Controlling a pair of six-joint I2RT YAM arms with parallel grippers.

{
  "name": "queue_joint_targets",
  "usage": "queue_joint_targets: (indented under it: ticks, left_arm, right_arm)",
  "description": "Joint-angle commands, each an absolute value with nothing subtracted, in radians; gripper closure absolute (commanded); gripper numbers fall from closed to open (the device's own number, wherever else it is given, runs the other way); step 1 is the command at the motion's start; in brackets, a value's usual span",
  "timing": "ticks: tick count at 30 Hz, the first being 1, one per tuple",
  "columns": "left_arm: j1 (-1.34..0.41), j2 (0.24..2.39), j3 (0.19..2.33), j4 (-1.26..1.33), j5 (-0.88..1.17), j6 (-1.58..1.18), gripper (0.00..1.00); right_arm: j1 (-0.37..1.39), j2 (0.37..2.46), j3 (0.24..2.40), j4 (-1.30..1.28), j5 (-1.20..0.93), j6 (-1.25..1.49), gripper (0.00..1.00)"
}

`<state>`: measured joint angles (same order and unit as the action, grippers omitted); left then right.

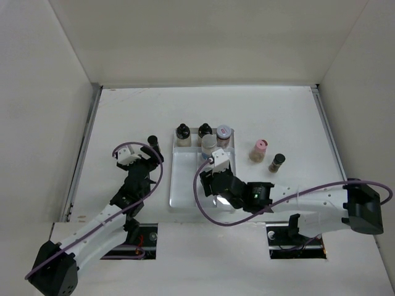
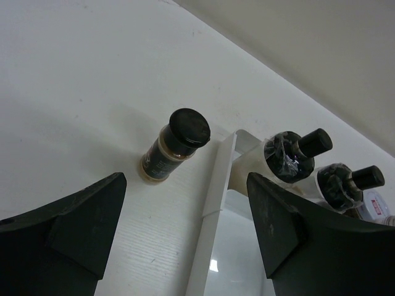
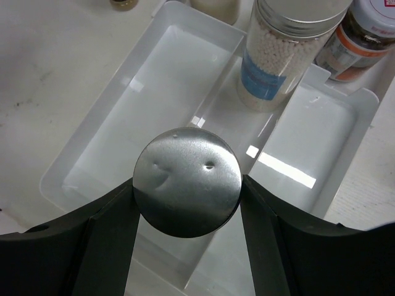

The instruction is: Organize the condiment bottles

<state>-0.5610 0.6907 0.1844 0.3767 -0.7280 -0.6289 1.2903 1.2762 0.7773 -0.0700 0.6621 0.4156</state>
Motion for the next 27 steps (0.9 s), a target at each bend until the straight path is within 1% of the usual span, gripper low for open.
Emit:
queue_joint_targets:
  ticks: [1, 5, 7, 10, 12, 14, 16, 17, 18, 21, 22, 24, 26, 27]
  left_arm:
    - [-0.573, 0.709, 0.25, 0.37, -0.781, -0.623, 0.21]
    - [-0.579, 0.756, 0.284, 0.351, -0.819, -0.62, 0.19]
    - [-0.587, 0.778, 0.308, 0.33, -0.828, -0.618, 0.19]
    - [-0.593, 0.824, 0.348, 0.305, -0.853, -0.614, 0.19]
    - [-0.602, 0.871, 0.376, 0.299, -0.865, -0.608, 0.21]
    - [-0.598, 0.937, 0.409, 0.296, -0.873, -0.594, 0.24]
    - [-0.587, 0.994, 0.443, 0.291, -0.874, -0.589, 0.28]
    - [-0.584, 1.02, 0.46, 0.29, -0.871, -0.588, 0.29]
    - [-0.581, 1.046, 0.478, 0.288, -0.87, -0.578, 0.3]
    - [-0.555, 1.133, 0.547, 0.261, -0.865, -0.546, 0.3]
    - [-0.545, 1.15, 0.561, 0.252, -0.862, -0.543, 0.3]
    - [-0.521, 1.193, 0.595, 0.223, -0.848, -0.537, 0.3]
    - [-0.492, 1.239, 0.635, 0.198, -0.812, -0.532, 0.3]
    - [-0.476, 1.261, 0.658, 0.181, -0.789, -0.531, 0.3]
  right_arm:
    - [1.303, 1.241, 0.772, 0.037, 0.707, 0.439, 0.39]
    - [1.303, 1.187, 0.761, 0.032, 0.704, 0.436, 0.14]
    - [1.303, 1.143, 0.762, 0.02, 0.7, 0.417, 0.06]
    - [1.303, 1.053, 0.759, 0.02, 0.692, 0.384, 0.01]
    - [1.291, 0.981, 0.747, 0.028, 0.666, 0.353, 0.0]
    - [1.253, 0.91, 0.733, 0.034, 0.66, 0.322, 0.0]
    - [1.196, 0.849, 0.719, 0.043, 0.652, 0.31, 0.04]
    - [1.162, 0.822, 0.71, 0.054, 0.647, 0.304, 0.09]
    - [1.126, 0.804, 0.701, 0.072, 0.638, 0.295, 0.16]
    - [1.015, 0.769, 0.655, 0.127, 0.603, 0.278, 0.5]
    - [0.983, 0.761, 0.632, 0.146, 0.595, 0.285, 0.56]
    - [0.946, 0.744, 0.58, 0.181, 0.581, 0.308, 0.58]
    - [0.929, 0.733, 0.548, 0.198, 0.578, 0.313, 0.52]
    - [0.918, 0.729, 0.537, 0.201, 0.578, 0.313, 0.47]
